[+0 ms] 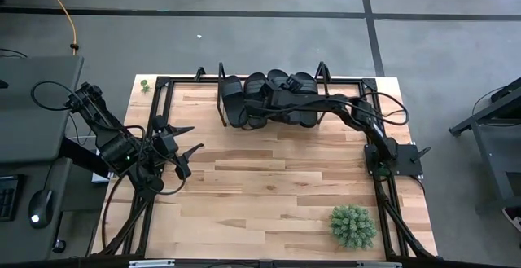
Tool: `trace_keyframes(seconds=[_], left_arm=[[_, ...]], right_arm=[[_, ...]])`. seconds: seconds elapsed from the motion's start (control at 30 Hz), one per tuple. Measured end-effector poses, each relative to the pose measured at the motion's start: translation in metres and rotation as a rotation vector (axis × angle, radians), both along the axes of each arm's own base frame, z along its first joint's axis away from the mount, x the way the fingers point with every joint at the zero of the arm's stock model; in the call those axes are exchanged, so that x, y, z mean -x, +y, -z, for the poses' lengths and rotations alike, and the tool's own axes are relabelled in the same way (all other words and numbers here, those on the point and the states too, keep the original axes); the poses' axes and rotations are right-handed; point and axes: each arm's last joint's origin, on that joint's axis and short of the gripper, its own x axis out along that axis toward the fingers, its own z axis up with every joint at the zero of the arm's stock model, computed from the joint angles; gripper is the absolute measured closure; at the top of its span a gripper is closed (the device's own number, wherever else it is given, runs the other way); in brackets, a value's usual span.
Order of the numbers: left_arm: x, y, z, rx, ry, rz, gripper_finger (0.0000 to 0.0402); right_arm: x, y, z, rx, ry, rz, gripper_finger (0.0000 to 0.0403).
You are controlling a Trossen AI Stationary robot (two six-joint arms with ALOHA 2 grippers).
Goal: Pick and place slides into the shelf
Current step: Put the black slipper on the shelf
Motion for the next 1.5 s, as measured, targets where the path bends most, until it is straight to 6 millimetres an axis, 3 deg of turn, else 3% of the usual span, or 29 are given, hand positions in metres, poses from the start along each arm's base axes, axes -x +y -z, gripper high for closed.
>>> trace_keyframes(seconds=[0.3,0.77,1.1,1.5], left_arm=[[0.0,0.0,0.0,0.001,0.002,0.001,0.0156],[0.0,0.0,0.0,0.001,0.002,0.001,0.0156],[0.0,0.0,0.0,0.001,0.002,0.001,0.0156],[0.0,0.0,0.0,0.001,0.002,0.001,0.0156]], right_arm=[[-0.005,-0.004,0.017,-0.012,0.042,-0.001,0.0403],[-0.007,-0.021,0.022,-0.023,0.01,0.016,0.0403],[-0.012,-0.03,0.057,-0.05,0.086,0.029,0.0403],[-0.015,-0.031,0.056,-0.056,0.081,0.009,0.0403]])
